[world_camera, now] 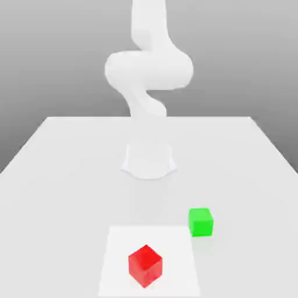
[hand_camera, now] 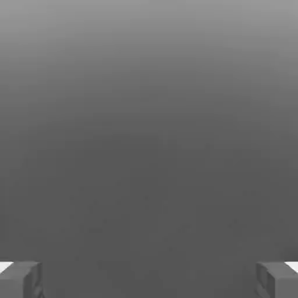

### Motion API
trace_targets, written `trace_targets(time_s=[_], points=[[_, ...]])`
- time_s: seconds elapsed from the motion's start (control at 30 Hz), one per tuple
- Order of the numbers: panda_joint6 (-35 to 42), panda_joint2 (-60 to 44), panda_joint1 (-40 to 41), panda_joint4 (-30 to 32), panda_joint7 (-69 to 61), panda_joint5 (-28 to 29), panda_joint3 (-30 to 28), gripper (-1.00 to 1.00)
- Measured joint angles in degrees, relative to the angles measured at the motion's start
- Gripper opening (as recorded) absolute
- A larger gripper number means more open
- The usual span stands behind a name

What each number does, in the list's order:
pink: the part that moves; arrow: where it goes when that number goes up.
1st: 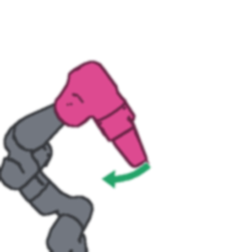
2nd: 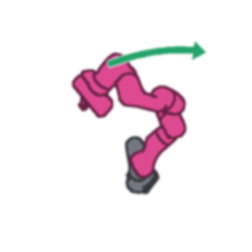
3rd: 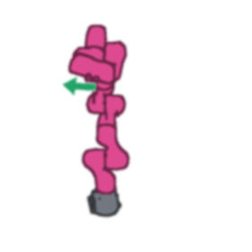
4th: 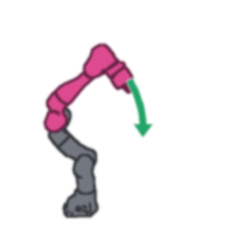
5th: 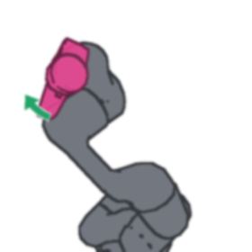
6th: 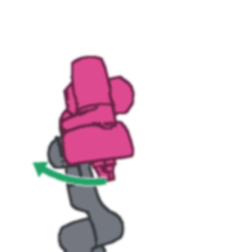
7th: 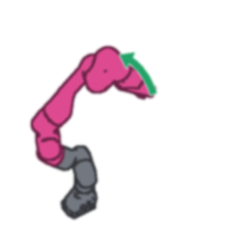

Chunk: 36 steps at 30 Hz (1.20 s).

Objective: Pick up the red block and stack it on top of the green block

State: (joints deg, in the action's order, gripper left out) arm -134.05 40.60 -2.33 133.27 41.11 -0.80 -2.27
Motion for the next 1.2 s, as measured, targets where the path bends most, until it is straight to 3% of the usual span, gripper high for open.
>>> trace_targets(time_s=[0.47,0.77,0.93,0.97,1.2], points=[[-12.7,-29.6,-9.3,8.4,-27.6,-5.9,-9.0,0.00],[-21.1,-47.6,-9.4,13.7,-41.1,-4.3,-9.5,0.00],[-29.0,-57.9,-7.0,12.8,-45.1,-7.8,-6.3,0.00],[-30.4,-59.6,-6.3,12.5,-45.7,-8.5,-5.5,-1.00],[-30.5,-59.8,-6.1,12.5,-45.7,-8.5,-5.4,-1.00]])
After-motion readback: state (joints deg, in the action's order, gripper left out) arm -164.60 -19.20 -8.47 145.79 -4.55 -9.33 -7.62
